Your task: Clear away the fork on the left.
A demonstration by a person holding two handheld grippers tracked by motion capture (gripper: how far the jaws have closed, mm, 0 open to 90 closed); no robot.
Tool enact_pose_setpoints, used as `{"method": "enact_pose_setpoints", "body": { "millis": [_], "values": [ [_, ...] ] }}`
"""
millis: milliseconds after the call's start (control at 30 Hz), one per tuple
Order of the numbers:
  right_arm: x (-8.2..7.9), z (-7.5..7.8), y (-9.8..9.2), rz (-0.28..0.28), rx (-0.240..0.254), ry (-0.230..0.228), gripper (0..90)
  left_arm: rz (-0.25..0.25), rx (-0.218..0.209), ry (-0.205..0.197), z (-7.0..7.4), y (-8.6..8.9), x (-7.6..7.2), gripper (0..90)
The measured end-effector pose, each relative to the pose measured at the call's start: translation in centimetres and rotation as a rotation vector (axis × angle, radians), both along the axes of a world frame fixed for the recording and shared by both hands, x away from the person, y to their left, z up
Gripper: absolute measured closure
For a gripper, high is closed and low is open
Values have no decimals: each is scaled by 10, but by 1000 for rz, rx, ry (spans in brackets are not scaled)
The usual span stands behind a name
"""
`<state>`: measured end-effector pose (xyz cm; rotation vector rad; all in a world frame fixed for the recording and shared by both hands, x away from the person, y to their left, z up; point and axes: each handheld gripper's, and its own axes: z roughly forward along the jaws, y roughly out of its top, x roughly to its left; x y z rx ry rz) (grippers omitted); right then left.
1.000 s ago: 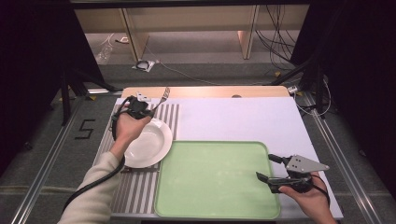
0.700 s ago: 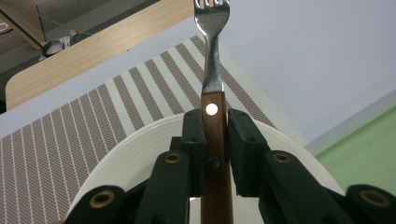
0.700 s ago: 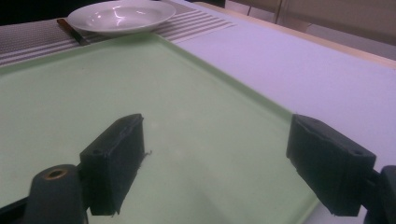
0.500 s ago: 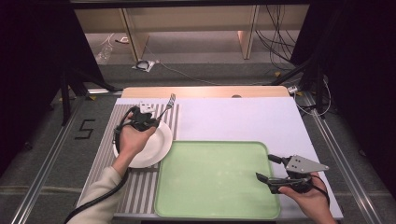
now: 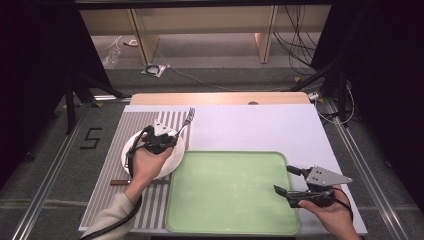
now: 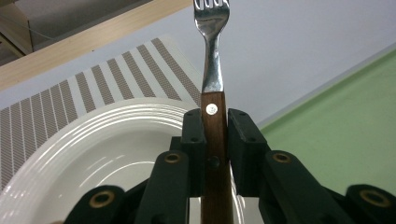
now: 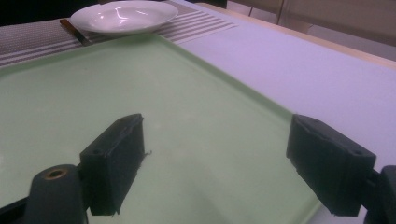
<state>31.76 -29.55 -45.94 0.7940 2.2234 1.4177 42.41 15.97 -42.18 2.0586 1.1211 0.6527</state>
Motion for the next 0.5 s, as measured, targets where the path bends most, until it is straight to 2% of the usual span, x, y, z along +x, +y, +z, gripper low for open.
{"method": "enact_pose_setpoints", "body": {
  "millis": [200, 500],
  "values": [
    [-1, 0, -2, -7, -2, 8, 202, 6, -16, -7, 1, -1, -12, 770],
    [-2, 0, 0, 2, 9, -6, 202, -5, -36, -2, -2, -7, -30, 770]
  ]
}}
